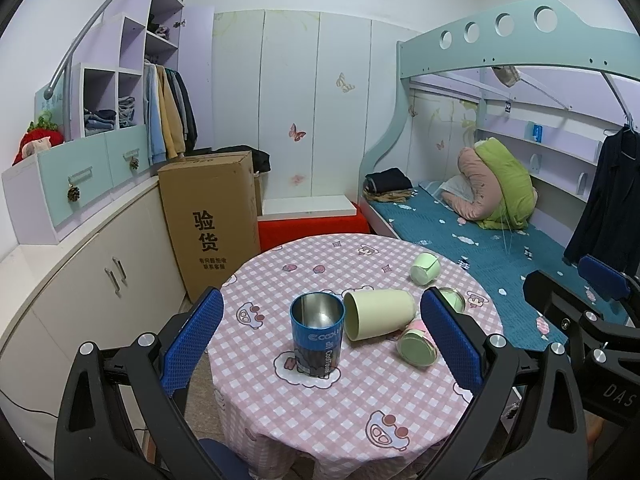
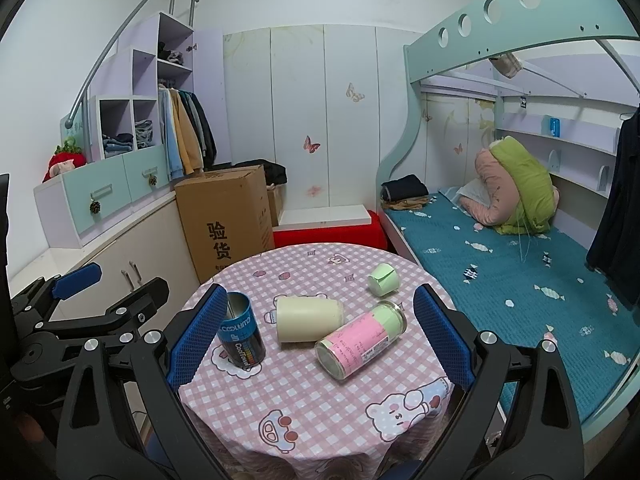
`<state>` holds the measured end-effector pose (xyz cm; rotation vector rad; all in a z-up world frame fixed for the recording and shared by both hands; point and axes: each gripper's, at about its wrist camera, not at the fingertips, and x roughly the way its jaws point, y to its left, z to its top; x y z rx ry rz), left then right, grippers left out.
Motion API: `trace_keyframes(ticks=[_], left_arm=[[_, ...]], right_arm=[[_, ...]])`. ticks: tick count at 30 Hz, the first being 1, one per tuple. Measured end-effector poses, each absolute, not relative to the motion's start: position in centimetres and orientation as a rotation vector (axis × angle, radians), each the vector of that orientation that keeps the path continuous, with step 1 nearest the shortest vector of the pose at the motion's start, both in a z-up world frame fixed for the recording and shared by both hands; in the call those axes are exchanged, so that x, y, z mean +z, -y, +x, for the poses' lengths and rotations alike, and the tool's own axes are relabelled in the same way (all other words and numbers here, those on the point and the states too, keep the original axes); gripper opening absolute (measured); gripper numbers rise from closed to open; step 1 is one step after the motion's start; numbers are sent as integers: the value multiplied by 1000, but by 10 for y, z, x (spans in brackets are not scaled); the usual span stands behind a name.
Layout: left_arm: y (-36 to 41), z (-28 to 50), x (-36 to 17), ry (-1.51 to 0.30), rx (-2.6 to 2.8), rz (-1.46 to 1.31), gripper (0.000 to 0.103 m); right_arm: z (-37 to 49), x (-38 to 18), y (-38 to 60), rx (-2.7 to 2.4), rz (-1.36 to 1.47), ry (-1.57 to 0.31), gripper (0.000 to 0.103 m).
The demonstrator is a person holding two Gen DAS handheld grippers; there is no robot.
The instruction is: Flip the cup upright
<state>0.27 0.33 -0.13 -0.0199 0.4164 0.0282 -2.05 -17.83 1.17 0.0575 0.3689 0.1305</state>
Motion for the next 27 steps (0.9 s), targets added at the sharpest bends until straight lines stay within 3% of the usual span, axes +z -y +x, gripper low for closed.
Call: trace_keyframes(ticks=[27], left_arm=[[-4, 3, -3, -417, 31, -17, 95]], right_arm=[[-19, 13, 178, 132, 57, -374, 95]])
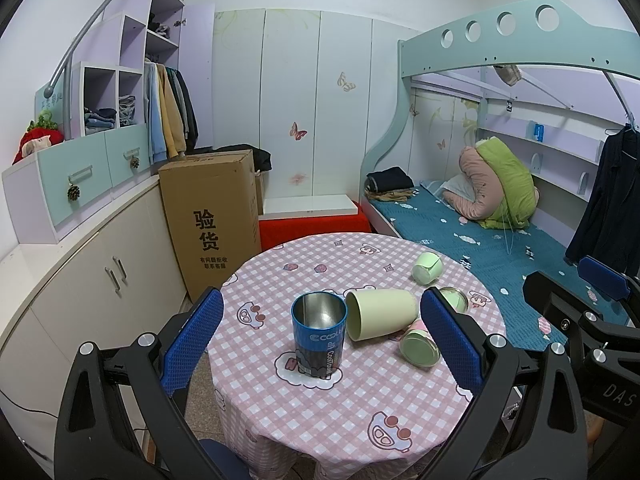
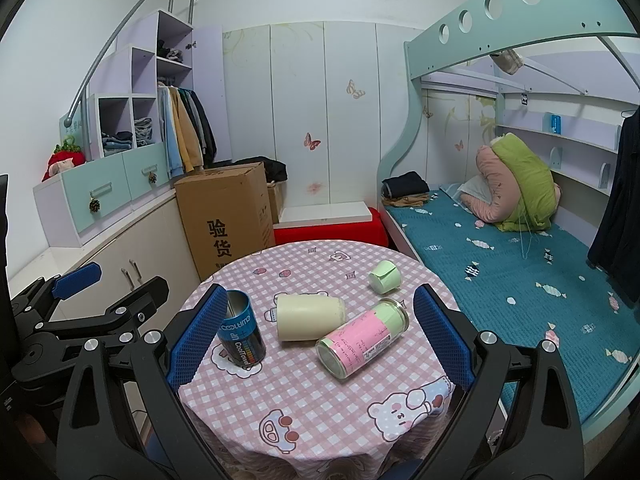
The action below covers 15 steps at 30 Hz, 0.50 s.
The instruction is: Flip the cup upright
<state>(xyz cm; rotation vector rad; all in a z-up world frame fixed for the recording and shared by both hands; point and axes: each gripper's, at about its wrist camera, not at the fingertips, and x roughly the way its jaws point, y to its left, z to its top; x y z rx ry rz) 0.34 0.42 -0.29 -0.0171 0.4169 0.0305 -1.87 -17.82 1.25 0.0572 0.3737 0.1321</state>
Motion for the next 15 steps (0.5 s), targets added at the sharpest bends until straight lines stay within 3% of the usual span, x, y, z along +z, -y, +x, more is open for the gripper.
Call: trace_keyframes(ticks=[15], left_arm=[[-11, 9, -10, -424, 44, -20, 95]], right_arm=[[-11, 6, 171, 143, 55, -382, 95]])
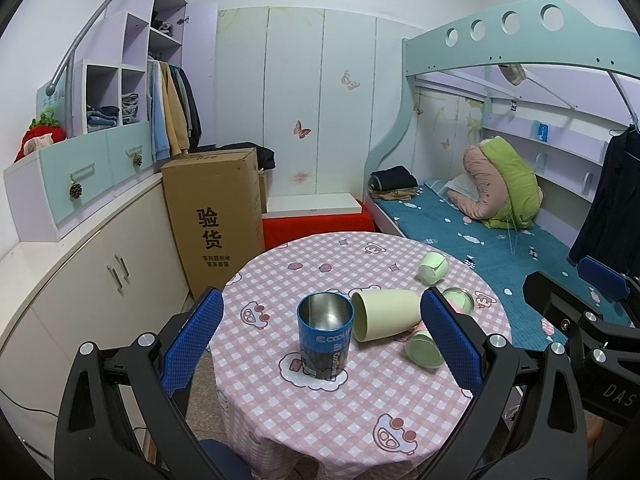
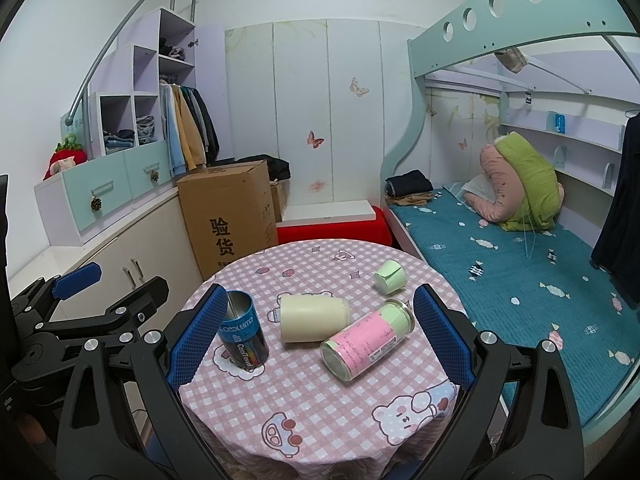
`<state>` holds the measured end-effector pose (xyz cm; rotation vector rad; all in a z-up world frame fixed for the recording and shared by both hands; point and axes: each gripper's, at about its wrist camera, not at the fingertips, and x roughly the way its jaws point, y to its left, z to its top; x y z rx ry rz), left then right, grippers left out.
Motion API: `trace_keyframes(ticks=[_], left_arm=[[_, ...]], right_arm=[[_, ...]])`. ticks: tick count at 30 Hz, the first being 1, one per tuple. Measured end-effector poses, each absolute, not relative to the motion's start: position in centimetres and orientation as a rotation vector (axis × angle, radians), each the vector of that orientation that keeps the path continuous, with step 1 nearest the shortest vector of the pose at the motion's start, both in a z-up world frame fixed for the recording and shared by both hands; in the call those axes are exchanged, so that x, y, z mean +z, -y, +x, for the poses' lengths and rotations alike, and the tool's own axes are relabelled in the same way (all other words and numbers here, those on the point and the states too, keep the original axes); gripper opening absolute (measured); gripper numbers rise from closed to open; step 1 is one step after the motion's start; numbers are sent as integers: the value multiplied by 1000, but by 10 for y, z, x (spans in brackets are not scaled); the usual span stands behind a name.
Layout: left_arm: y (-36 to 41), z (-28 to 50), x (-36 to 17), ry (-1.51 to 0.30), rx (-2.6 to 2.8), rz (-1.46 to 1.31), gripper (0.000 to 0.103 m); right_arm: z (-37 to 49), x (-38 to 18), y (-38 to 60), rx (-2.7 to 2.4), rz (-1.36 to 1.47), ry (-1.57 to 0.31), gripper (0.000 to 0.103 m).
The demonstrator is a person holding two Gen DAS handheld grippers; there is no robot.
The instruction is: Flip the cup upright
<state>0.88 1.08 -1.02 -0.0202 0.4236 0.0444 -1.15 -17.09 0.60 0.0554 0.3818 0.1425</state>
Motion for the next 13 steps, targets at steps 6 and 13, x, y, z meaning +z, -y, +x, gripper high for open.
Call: trace_keyframes(ticks=[6, 13], left_arm=[[-11, 13, -10, -427, 44, -24, 95], [-12, 22, -16, -442, 49, -24, 95]], right_arm=[[-9, 5, 169, 143, 55, -383, 95], [1, -2, 167, 141, 55, -405, 95]])
